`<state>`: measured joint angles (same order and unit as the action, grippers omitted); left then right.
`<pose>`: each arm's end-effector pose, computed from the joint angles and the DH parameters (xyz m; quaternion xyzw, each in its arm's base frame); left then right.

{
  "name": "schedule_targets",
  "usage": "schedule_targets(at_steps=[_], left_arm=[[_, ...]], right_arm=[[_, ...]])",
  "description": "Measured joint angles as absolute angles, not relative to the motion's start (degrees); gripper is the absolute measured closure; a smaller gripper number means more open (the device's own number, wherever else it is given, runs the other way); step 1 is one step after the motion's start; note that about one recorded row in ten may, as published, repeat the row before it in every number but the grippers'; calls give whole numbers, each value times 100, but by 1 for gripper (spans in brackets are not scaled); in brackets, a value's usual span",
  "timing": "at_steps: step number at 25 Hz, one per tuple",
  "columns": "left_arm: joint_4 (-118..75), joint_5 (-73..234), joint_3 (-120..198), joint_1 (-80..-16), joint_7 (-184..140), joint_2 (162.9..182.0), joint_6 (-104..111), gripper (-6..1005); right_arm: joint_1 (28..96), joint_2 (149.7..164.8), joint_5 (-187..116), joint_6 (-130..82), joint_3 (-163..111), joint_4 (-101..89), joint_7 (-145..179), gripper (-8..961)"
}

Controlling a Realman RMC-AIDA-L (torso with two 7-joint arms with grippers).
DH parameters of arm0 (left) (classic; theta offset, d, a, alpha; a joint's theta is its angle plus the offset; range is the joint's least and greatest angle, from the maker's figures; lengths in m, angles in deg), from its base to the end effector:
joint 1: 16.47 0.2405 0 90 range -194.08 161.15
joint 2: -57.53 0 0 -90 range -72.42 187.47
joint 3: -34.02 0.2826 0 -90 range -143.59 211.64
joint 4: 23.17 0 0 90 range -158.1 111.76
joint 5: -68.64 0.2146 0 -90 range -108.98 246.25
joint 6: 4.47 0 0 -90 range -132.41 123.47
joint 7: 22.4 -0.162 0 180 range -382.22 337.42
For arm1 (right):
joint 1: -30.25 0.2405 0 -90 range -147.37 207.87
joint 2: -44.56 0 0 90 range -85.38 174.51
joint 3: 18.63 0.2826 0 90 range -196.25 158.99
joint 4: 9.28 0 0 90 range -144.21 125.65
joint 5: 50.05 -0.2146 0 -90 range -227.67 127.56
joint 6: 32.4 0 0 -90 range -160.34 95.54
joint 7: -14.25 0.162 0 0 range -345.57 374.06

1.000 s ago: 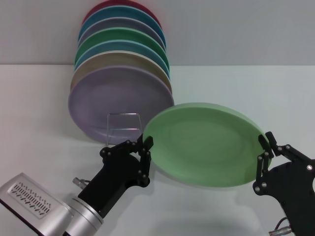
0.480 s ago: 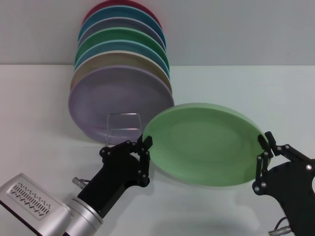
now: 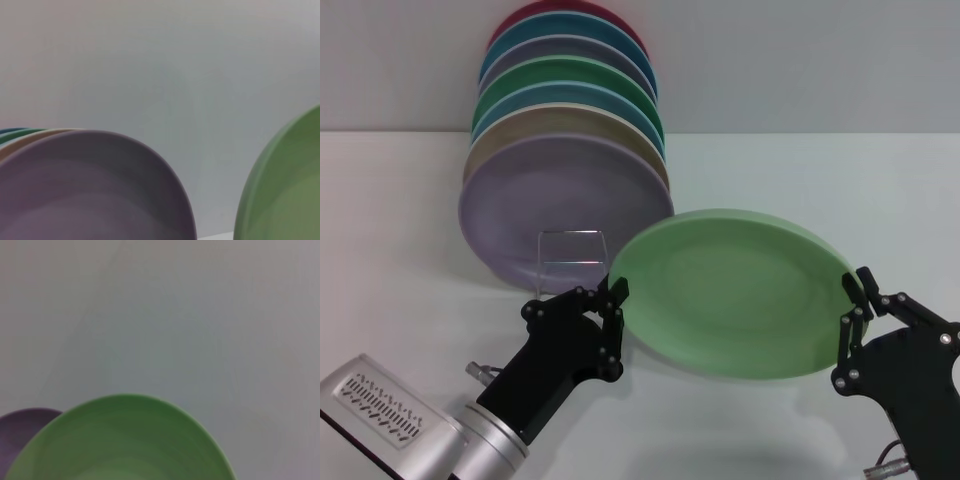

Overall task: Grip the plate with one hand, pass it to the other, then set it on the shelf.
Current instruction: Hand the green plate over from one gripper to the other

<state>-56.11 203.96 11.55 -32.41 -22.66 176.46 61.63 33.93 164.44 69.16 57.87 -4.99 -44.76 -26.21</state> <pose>-0.2509 0.2674 -0.1422 -0.8183 -0.1712 -0.3715 0.4038 0.2693 0.1996 -0.0941 -0.7110 -0.0023 0.2772 0.6462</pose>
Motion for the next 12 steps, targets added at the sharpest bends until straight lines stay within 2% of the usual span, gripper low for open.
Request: schedule_targets(at_steps=[12], left_arm=[[-5617, 20394, 1149, -3187, -2478, 17653, 6272, 960]], right_arm=[[3425, 16391, 6969, 6337, -764, -4219, -2063, 756]])
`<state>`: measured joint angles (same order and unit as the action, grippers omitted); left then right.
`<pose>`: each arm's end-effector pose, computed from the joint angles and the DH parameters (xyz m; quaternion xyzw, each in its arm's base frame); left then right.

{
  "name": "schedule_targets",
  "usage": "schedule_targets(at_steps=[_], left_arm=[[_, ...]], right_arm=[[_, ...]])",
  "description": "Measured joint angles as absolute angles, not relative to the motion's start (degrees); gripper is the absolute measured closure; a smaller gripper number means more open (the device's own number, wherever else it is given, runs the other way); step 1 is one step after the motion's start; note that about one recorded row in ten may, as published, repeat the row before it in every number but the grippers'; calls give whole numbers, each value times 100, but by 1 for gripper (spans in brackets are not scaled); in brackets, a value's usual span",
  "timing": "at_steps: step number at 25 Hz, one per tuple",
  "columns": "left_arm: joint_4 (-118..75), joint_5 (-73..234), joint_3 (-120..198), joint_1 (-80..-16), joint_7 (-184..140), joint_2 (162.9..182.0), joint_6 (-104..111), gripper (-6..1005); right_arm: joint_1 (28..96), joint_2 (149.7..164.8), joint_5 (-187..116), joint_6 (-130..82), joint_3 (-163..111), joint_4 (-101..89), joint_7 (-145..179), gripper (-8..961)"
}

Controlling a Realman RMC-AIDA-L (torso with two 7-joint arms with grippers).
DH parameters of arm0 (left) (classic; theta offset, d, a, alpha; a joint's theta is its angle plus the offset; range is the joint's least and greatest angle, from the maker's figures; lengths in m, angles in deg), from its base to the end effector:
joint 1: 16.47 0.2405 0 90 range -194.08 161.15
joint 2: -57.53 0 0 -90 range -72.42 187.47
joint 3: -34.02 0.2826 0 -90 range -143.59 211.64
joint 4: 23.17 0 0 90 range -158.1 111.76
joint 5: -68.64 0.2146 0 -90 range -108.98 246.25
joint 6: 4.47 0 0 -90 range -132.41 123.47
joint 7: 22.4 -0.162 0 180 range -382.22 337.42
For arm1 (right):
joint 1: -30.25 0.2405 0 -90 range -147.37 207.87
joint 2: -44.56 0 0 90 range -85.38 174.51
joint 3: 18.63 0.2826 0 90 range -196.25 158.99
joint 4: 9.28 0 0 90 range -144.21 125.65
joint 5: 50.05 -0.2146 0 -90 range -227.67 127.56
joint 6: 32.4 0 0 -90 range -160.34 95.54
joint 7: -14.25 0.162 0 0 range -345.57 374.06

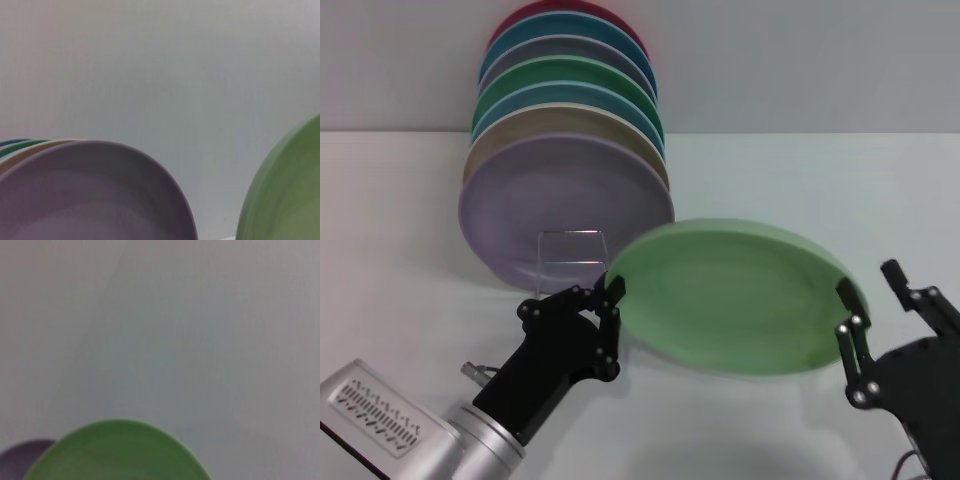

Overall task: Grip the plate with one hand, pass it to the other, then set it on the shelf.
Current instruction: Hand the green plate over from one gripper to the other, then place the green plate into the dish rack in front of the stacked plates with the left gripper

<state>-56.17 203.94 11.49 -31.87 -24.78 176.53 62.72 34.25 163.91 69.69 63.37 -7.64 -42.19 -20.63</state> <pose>-0.2507 0.2651 -0.1400 -0.8163 -0.1568 -0.3708 0.4143 0.2699 0.1900 -0.0847 -0.7041 -0.0049 0.3242 0.6318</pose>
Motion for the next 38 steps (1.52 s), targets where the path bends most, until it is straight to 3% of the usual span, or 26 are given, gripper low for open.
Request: schedule_targets(at_steps=[11, 23, 38], left_arm=[[-5689, 20371, 914, -3022, -2490, 17618, 6730, 962], [-5877, 20406, 672, -2733, -2433, 17558, 7682, 960], [-5601, 20390, -294, -2997, -2483, 17601, 7667, 937]], right_arm=[[3531, 16383, 6942, 7508, -1571, -3500, -1169, 621], [3693, 16394, 6748, 6917, -1385, -2957, -578, 622], [3831, 16379, 6675, 6549, -1260, -2800, -454, 622]])
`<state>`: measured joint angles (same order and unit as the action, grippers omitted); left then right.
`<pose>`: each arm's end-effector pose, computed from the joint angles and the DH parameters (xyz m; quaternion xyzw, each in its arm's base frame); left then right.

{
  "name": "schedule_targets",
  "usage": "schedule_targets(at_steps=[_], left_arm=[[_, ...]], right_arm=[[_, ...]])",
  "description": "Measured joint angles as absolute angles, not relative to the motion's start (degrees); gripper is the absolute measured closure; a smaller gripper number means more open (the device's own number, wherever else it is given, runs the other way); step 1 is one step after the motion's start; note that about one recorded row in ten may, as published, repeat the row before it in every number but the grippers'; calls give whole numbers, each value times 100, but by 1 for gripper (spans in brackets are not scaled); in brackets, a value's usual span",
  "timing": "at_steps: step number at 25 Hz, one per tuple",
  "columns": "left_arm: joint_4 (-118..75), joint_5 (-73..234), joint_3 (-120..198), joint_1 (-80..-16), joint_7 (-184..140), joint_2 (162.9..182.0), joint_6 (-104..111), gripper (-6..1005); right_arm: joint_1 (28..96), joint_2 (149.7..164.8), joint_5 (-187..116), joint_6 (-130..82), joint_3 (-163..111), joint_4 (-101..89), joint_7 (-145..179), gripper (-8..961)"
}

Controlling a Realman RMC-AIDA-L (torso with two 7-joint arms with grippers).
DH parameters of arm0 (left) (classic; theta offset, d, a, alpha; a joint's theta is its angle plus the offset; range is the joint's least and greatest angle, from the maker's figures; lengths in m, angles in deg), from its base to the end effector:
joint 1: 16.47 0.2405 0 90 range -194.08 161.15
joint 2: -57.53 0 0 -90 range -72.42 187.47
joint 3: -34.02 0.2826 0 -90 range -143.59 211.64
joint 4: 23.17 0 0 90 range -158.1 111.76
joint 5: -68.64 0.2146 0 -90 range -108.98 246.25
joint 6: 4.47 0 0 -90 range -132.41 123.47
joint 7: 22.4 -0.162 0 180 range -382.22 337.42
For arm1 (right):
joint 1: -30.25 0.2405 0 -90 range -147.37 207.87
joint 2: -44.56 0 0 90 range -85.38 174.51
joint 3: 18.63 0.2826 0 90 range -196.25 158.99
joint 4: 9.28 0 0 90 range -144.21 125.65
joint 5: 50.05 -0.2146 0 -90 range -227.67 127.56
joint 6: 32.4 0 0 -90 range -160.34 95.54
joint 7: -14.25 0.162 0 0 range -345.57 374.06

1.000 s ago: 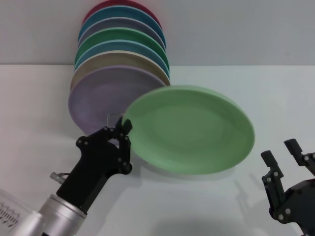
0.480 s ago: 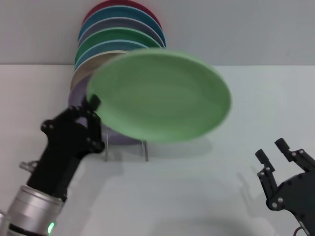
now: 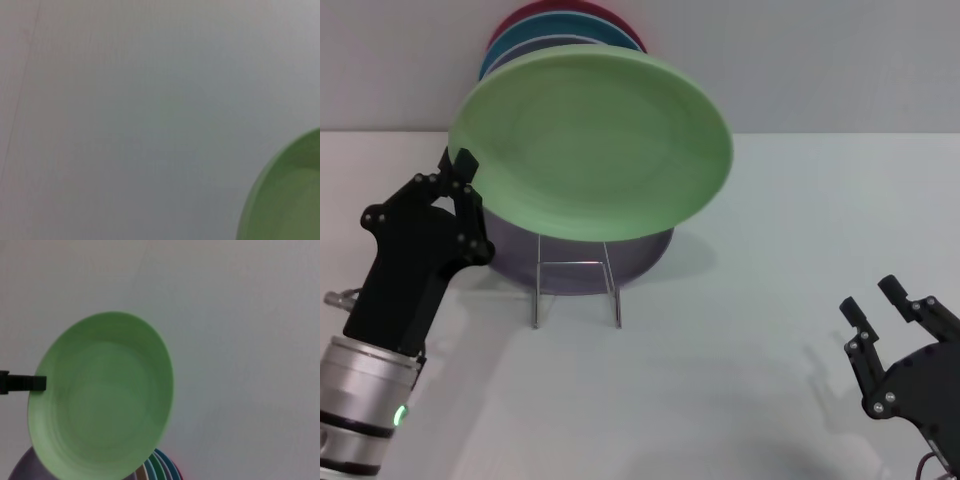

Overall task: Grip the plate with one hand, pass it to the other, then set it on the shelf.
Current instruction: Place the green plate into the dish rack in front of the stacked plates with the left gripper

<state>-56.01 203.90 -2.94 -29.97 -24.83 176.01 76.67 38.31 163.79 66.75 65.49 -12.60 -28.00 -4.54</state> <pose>-0.2561 0.2935 -0.0596 -0.6908 -0.1245 -0.4564 0.5468 0.3043 0.2008 -0.0750 -0.7464 0.0072 0.3420 0.5709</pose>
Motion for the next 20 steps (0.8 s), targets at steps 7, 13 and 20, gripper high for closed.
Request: schedule_targets(at_steps=[7, 13, 20], left_arm=[[-5269, 20376, -456, -3145, -2467, 17600, 7598, 926], [-5006, 20394, -466, -3170, -2366, 17600, 7598, 917], [-4716, 20406, -443, -3205, -2260, 17600, 7594, 906]], right_arm=[[3834, 16389, 6675, 6566, -1149, -2818, -451, 621], [3841, 16392, 6670, 6566, -1010, -2829, -447, 621], [3858, 16392, 6666, 6553, -960, -2842, -447, 621]])
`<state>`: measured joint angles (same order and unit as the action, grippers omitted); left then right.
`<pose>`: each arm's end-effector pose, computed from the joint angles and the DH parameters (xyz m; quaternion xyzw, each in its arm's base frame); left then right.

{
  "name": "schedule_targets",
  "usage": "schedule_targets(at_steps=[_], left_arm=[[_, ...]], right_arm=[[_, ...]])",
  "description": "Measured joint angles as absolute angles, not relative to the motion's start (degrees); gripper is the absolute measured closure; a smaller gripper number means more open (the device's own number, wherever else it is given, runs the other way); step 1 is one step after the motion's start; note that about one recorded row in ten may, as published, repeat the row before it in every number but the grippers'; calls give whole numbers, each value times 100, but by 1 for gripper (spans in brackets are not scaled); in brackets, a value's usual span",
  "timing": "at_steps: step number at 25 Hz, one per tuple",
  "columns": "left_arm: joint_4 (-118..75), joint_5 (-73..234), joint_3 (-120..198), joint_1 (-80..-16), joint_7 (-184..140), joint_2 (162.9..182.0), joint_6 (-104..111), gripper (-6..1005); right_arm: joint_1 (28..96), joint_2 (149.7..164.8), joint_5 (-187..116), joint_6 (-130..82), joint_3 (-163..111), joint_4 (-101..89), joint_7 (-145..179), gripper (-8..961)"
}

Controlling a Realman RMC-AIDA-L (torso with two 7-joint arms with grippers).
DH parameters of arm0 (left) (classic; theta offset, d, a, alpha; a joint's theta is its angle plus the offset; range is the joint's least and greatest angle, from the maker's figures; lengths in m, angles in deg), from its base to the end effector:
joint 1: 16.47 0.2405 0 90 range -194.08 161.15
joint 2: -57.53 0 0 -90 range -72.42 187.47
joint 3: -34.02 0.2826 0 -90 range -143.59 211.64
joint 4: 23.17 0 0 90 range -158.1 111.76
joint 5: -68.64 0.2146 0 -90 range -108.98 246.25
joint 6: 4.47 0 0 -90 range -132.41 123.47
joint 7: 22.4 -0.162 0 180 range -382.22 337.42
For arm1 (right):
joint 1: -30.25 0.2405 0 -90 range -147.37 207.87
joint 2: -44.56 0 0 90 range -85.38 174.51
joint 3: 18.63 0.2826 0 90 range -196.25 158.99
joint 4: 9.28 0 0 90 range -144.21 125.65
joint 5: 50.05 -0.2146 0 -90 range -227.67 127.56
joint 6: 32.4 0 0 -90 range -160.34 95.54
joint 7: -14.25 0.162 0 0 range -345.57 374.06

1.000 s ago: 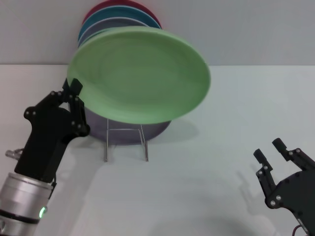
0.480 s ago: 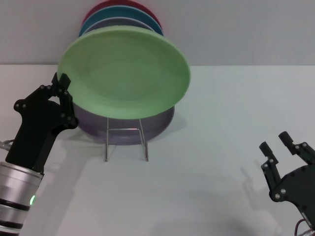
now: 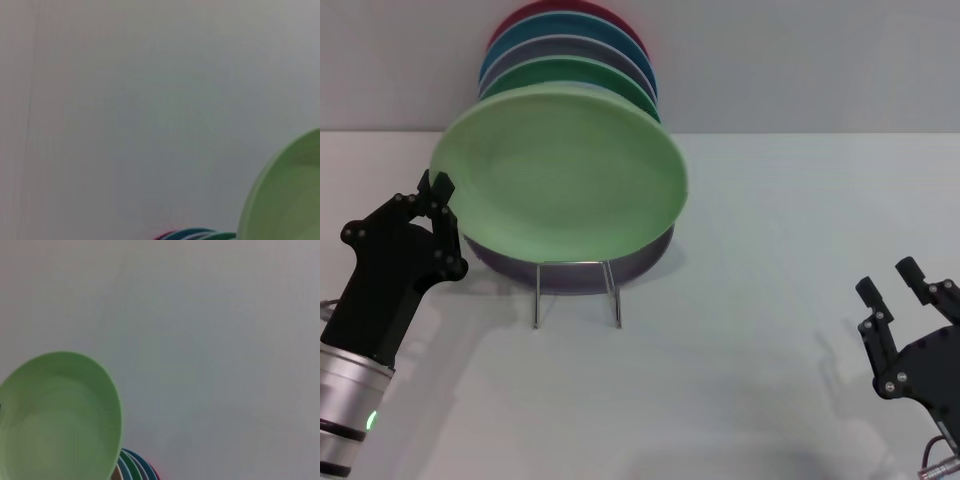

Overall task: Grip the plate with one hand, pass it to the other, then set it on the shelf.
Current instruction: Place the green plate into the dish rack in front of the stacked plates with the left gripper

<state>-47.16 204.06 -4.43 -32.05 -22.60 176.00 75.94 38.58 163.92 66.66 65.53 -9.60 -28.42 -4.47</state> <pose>-0.2890 0.3022 -0.0553 -0.7124 -0.1253 -0.4035 0.5603 0.3045 0.2085 -0.0688 -0.7302 0.0122 0.3426 0.5910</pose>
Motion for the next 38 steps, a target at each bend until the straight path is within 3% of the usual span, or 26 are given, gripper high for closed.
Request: schedule_targets(at_steps=[38], left_arm=[[-4326, 20392, -98, -3166, -1735, 17621, 7218, 847]], right_arm=[[3966, 16392, 6666, 6489, -959, -2822, -369, 621]])
